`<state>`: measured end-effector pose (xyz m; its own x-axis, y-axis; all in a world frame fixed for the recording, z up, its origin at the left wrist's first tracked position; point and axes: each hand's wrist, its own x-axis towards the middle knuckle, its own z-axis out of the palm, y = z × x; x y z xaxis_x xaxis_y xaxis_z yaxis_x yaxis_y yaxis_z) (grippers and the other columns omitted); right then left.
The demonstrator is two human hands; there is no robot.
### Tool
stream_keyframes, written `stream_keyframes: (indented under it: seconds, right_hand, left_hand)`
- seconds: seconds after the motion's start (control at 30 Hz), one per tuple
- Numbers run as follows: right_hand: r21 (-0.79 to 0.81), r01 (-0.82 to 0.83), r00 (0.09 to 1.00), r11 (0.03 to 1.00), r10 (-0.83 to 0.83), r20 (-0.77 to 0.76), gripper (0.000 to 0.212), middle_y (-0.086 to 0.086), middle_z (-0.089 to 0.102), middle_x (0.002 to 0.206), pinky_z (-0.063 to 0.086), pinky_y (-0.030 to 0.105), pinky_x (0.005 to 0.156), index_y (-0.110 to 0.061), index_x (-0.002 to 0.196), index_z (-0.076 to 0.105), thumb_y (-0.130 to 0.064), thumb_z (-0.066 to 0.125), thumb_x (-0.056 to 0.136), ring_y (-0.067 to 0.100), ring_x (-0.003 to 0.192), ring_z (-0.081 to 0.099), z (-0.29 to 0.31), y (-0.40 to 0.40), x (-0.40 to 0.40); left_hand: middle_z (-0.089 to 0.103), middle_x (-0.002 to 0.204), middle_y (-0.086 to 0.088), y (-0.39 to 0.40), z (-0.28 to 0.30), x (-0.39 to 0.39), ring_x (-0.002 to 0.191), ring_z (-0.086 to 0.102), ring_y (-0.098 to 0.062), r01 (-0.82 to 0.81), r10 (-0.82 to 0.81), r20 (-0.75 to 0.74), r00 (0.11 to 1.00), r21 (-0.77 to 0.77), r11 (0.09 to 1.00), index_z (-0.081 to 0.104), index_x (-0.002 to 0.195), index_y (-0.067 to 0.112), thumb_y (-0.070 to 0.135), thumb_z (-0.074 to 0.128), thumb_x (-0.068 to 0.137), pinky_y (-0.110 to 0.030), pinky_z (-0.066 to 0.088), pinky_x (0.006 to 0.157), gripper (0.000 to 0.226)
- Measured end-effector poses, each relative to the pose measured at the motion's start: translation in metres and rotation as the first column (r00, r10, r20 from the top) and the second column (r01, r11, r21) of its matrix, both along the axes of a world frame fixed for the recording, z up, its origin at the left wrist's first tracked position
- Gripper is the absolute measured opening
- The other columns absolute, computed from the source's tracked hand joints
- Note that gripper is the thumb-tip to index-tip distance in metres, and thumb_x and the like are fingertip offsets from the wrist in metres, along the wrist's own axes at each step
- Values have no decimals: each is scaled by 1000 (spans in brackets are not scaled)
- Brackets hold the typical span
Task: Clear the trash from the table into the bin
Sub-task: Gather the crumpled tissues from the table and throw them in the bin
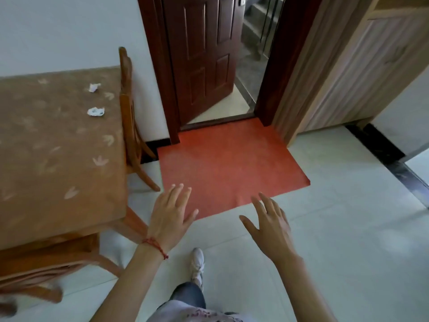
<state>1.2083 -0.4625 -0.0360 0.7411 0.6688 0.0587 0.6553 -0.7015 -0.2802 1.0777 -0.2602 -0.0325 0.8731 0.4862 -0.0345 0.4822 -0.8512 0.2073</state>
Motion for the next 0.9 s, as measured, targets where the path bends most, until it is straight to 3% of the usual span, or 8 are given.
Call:
stream_keyframes:
  seconds: [0.17,0.27,0.47,0.67,0.8,0.9]
  right_hand:
    - [8,-63,998,998,62,9,52,15,56,130,46,46,92,-9,121,55,-39,67,80,36,114,56,-8,46,47]
    - [-2,-79,997,997,79,-5,51,15,55,131,46,48,92,-9,121,56,-40,63,81,36,115,55,-7,80,79]
    - [-11,-69,997,998,69,-28,61,14,57,128,47,45,90,-8,117,59,-53,37,83,34,114,56,2,155,141]
    - [-23,-82,996,996,81,-43,71,14,52,134,42,45,98,-6,124,56,-58,29,82,33,121,51,5,223,200]
    - [-28,-120,992,992,119,-44,67,14,53,134,43,46,96,-9,124,55,-57,33,83,33,120,53,5,263,239]
    - [-25,-178,983,984,176,-57,67,14,49,138,40,45,99,-11,129,50,-58,33,84,32,124,49,4,303,279]
  left_hand:
    - [60,123,-17,42,-5,33,117,54,-35,-64,64,5,998,-23,998,53,123,6,57,10,91,-46,46,94,74]
    - [59,124,-17,75,-6,61,118,54,-35,-77,77,4,997,-23,997,52,124,7,57,9,91,-47,46,95,74]
    - [54,130,-15,150,-7,121,124,48,-32,-99,99,6,995,-16,995,48,129,9,61,5,88,-45,40,100,79]
    - [56,129,-16,216,-1,179,122,50,-34,-122,122,7,992,-5,992,51,127,8,59,8,90,-45,42,99,76]
    - [56,130,-16,250,-1,212,123,50,-34,-168,168,16,986,6,986,51,127,8,58,11,90,-46,42,98,74]
    - [56,129,-16,280,-3,243,123,50,-34,-207,207,28,978,29,978,51,126,7,53,27,88,-47,42,98,65]
